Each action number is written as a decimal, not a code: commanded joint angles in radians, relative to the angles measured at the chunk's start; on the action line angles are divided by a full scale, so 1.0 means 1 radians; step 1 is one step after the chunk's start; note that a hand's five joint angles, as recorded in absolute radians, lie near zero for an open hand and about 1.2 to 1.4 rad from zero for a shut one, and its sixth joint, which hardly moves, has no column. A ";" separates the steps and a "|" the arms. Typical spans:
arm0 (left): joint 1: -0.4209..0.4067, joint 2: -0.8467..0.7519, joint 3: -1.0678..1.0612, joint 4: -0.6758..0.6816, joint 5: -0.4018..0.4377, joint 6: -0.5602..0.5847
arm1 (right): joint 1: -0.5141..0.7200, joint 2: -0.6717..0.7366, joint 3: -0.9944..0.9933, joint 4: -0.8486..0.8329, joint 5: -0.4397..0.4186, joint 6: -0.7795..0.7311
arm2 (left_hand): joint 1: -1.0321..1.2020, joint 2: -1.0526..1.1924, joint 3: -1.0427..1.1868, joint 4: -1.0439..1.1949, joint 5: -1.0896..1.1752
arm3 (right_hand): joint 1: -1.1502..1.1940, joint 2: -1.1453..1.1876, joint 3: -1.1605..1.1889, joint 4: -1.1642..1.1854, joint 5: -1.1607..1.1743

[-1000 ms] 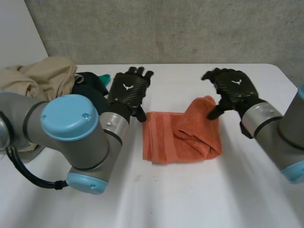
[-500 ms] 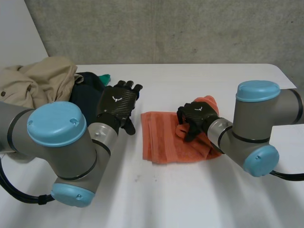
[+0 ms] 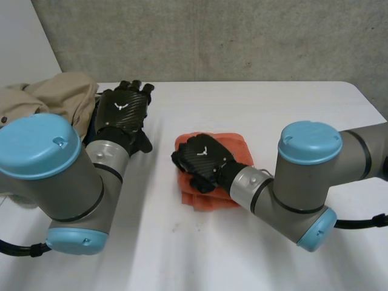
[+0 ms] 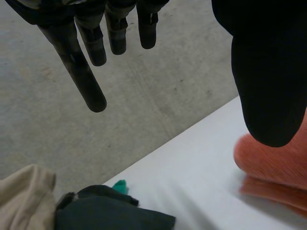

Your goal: Fold the laundry.

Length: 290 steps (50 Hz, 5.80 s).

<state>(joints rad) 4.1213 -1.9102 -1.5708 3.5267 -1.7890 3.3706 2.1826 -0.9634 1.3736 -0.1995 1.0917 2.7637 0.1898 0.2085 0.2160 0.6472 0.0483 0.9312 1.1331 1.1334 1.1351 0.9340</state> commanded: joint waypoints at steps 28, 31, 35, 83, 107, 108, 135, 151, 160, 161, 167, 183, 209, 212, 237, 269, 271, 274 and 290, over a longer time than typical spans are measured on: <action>-0.062 -0.427 0.374 -0.311 0.086 -0.114 | -0.184 0.074 -0.113 0.235 0.211 0.292 | 0.035 0.017 0.009 -0.422 0.002 | -0.676 -0.878 -0.878 -0.880 -0.853; -0.059 -0.443 0.376 -0.322 0.088 -0.112 | -0.184 0.110 -0.137 0.242 0.211 0.274 | 0.035 0.017 0.009 -0.422 0.002 | -0.673 -0.875 -0.875 -0.877 -0.850; -0.061 -0.448 0.377 -0.325 0.094 -0.094 | -0.184 0.143 -0.151 0.246 0.221 0.223 | 0.035 0.017 0.009 -0.422 0.002 | -0.661 -0.863 -0.864 -0.865 -0.839; -0.029 -0.167 0.250 -0.305 0.195 -0.039 | -0.273 0.078 0.098 0.100 0.049 0.590 | 0.021 0.002 -0.005 -0.437 -0.012 | -0.647 -0.849 -0.849 -0.851 -0.824; -0.023 -0.165 0.238 -0.304 0.195 -0.039 | -0.208 0.181 -0.168 0.088 0.269 0.620 | 0.024 0.005 -0.002 -0.434 -0.009 | 0.465 0.263 0.263 0.261 0.288; -0.021 -0.165 0.238 -0.304 0.195 -0.039 | -0.216 0.186 -0.185 0.088 0.275 0.619 | 0.024 0.005 -0.002 -0.434 -0.009 | 0.465 0.263 0.263 0.261 0.288; -0.018 -0.177 0.267 -0.293 0.194 -0.040 | -0.713 0.591 -0.909 0.104 0.496 0.410 | 0.030 0.011 0.003 -0.428 -0.003 | 0.465 0.263 0.263 0.261 0.288; -0.016 -0.193 0.268 -0.295 0.191 -0.043 | -0.790 0.709 -1.131 0.106 0.557 0.375 | 0.032 0.014 0.006 -0.425 -0.001 | 0.465 0.263 0.263 0.261 0.288; -0.015 -0.190 0.267 -0.295 0.189 -0.048 | -0.802 0.706 -1.078 0.159 0.565 0.347 | 0.032 0.014 0.006 -0.425 0.000 | 0.465 0.263 0.263 0.261 0.288; -0.013 -0.188 0.264 -0.295 0.189 -0.048 | -0.805 0.703 -1.068 0.178 0.563 0.341 | 0.030 0.011 0.003 -0.428 -0.003 | 0.465 0.263 0.263 0.261 0.288; -0.015 -0.178 0.261 -0.295 0.189 -0.046 | -0.828 0.657 -1.003 0.259 0.540 0.332 | 0.032 0.014 0.006 -0.425 0.000 | 0.465 0.263 0.263 0.261 0.288; -0.042 -0.086 0.253 -0.264 0.212 -0.054 | -0.885 0.341 -0.660 0.151 0.562 0.188 | 0.018 -0.001 -0.008 -0.440 -0.015 | -0.757 -0.959 -0.959 -0.961 -0.934; -0.030 0.037 0.141 -0.167 0.576 -0.049 | -0.596 -0.368 0.263 -0.335 -0.062 -0.052 | 0.024 0.005 -0.002 -0.434 -0.009 | -0.757 -0.959 -0.959 -0.961 -0.934; 0.017 0.054 0.140 -0.137 0.508 -0.046 | -0.572 -0.382 0.317 -0.223 -0.081 -0.050 | 0.027 0.008 0.000 -0.431 -0.006 | -0.757 -0.959 -0.959 -0.961 -0.934; 0.683 -0.312 0.258 -0.081 0.200 0.424 | -0.448 -0.311 0.436 0.031 -0.081 -0.102 | 0.059 0.040 0.032 -0.399 0.026 | -0.757 -0.959 -0.959 -0.961 -0.934; -0.162 -0.288 0.446 -0.008 0.270 0.089 | -0.517 -0.360 0.404 -0.073 0.246 -0.027 | 1.206 1.188 1.180 0.749 1.173 | -0.757 -0.959 -0.959 -0.961 -0.934; -0.205 -0.360 0.469 -0.005 0.269 0.084 | -0.533 -0.360 0.401 -0.075 0.246 -0.023 | 1.206 1.188 1.180 0.749 1.173 | -0.757 -0.959 -0.959 -0.961 -0.934; -0.231 -0.401 0.477 -0.003 0.270 0.079 | -0.541 -0.360 0.391 -0.075 0.247 -0.012 | 0.796 0.777 0.770 0.338 0.763 | -0.757 -0.959 -0.959 -0.961 -0.934; -0.046 -0.050 0.181 -0.015 0.264 0.087 | -0.550 -0.363 0.369 -0.034 0.145 -0.026 | 0.044 0.025 0.018 -0.413 0.011 | -0.757 -0.959 -0.959 -0.961 -0.934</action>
<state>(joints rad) 3.9204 -2.1203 -1.2310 3.5228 -1.5220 3.4555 1.6196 -1.3246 1.7434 -0.2637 1.3237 2.7544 0.2165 0.2306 0.2363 0.2291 0.0499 0.2065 0.2232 0.2133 0.2374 0.0594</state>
